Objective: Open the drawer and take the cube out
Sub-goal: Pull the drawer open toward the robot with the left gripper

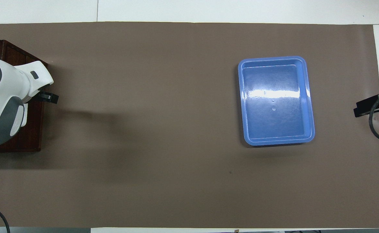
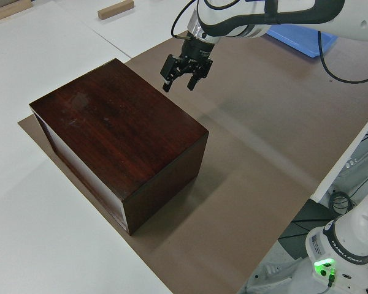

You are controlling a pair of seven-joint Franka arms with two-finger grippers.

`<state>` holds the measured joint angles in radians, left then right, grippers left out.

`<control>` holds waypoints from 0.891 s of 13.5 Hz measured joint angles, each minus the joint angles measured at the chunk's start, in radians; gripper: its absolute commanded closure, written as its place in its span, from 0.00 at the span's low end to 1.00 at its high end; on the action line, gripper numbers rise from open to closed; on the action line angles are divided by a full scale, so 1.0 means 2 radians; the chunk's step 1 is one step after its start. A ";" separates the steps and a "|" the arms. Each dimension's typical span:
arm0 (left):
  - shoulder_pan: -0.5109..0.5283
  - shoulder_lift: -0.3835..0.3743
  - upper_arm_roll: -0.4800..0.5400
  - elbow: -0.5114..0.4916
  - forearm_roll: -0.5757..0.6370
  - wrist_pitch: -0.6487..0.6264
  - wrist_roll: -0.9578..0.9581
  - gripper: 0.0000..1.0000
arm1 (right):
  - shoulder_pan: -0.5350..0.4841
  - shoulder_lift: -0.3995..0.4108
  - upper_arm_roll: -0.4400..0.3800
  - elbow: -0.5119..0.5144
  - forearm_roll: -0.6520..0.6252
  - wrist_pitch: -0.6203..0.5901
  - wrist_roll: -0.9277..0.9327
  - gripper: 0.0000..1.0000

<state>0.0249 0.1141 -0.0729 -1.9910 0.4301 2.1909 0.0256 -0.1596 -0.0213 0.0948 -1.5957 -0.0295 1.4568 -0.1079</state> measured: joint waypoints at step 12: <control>-0.039 0.000 -0.006 -0.046 0.011 0.046 -0.075 0.00 | 0.000 -0.003 0.000 -0.008 0.003 -0.011 0.052 0.00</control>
<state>-0.0534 0.1139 -0.0844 -2.0823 0.4515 2.2826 -0.1252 -0.1598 -0.0273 0.0946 -1.6120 -0.0239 1.4354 -0.0041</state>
